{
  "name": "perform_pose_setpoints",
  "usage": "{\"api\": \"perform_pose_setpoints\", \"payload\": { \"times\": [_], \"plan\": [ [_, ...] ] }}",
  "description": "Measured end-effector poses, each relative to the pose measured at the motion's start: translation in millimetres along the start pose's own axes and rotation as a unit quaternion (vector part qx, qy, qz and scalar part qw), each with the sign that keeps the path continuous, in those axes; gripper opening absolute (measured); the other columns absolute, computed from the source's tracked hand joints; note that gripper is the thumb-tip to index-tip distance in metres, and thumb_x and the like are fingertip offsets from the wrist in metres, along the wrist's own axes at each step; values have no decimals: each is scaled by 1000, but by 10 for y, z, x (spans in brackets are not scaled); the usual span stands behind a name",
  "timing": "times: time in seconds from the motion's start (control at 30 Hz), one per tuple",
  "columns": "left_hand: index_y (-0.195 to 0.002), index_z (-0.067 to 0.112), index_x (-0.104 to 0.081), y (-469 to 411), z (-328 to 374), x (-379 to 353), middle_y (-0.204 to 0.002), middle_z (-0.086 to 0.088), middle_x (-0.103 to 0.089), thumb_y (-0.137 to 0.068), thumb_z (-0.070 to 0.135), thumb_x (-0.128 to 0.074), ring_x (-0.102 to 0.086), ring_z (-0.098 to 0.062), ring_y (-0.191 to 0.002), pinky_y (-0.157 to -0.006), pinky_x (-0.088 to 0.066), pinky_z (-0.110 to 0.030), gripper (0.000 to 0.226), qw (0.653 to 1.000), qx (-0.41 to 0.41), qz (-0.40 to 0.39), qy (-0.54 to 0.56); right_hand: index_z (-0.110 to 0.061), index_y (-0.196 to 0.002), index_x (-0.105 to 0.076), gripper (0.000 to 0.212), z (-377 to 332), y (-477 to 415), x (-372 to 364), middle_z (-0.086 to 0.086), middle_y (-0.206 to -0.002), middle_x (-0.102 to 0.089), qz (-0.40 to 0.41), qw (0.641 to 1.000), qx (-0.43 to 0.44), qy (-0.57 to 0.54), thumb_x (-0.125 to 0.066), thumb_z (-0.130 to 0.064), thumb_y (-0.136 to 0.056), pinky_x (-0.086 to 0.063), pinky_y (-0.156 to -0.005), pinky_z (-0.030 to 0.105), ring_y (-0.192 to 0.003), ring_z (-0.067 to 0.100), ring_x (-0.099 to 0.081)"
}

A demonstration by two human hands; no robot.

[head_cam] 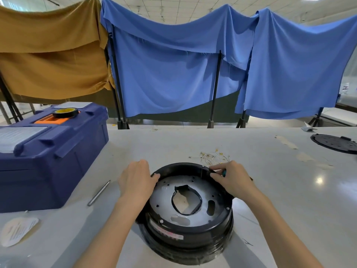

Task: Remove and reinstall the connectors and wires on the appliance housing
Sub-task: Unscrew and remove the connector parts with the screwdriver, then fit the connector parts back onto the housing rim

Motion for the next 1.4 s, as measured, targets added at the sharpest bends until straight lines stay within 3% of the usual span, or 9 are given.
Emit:
{"api": "perform_pose_setpoints", "payload": {
  "times": [0.13,0.23,0.4,0.53,0.63,0.97,1.17,1.3,1.4],
  "plan": [
    [-93,18,-57,81,-13,-76,-84,0,-57,-91,48,-56,-54,-26,-80,-63,-40,-31,29,999,-12,13,44,-19,-97,-72,21,41,-7,110,-8,-52,-58,18,995,-13,-94,-70,-37,-86,-41,-49,20,-42,1,-51],
    [-119,26,-64,71,-57,-104,-110,-4,-67,-94,41,-56,-60,-29,-103,-80,-49,-35,30,992,-49,-32,112,-17,-100,-67,16,120,-21,391,3,-59,-60,124,972,-55,-191,-67,-18,-84,-39,-46,20,-40,2,-49],
    [-112,31,-69,55,-127,-69,-98,-4,-70,-91,27,-59,-62,-29,-93,-78,-52,-38,24,987,-70,-69,129,-14,-116,-58,22,248,32,748,1,-83,-63,251,909,-63,-328,-50,-8,-96,-46,-64,23,-72,14,-55],
    [-120,28,-65,59,-131,-90,-103,-6,-66,-93,26,-55,-59,-29,-96,-77,-50,-36,29,990,-66,-55,107,-17,-109,-46,12,321,123,748,-6,-100,-64,324,898,-28,-295,-46,-28,-102,-43,-74,23,-85,6,-55],
    [-119,31,-65,68,-139,-96,-99,-4,-67,-94,28,-54,-58,-28,-95,-72,-48,-34,28,991,-67,-49,107,-12,-107,-46,12,449,188,667,2,-98,-60,360,897,-17,-257,-55,-14,-98,-45,-72,26,-76,15,-60],
    [-122,26,-65,96,-123,-132,-105,-9,-68,-93,26,-56,-61,-33,-96,-77,-51,-37,30,991,-56,-23,122,-7,-93,-61,33,908,317,140,7,-94,-66,235,952,-116,-155,-49,19,-77,-45,-74,31,-90,28,-60],
    [-125,26,-63,102,-123,-140,-109,-9,-68,-94,27,-55,-61,-33,-99,-74,-48,-34,32,992,-59,-11,108,-2,-105,-64,35,984,360,41,13,-103,-65,209,945,-126,-216,-54,20,-79,-45,-56,4,-95,24,-58],
    [-126,26,-63,105,-139,-142,-109,-9,-68,-95,28,-55,-61,-33,-99,-76,-49,-36,32,992,-58,-13,111,2,-109,-63,44,923,318,5,14,-99,-67,204,942,-115,-240,-51,26,-75,-52,-84,38,-98,26,-60],
    [-126,25,-63,95,-140,-148,-106,-9,-69,-95,27,-55,-61,-32,-98,-75,-50,-36,32,992,-62,-14,111,1,-103,-65,47,933,302,0,16,-91,-69,217,936,-107,-257,-45,29,-71,-50,-77,37,-93,28,-62]
  ]
}}
Point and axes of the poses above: each hand's wrist, its own y-axis away from the middle knuckle, its own x-axis out of the back of the hand, z = x × y, the point moved 1 cm from there along -y, towards the middle knuckle
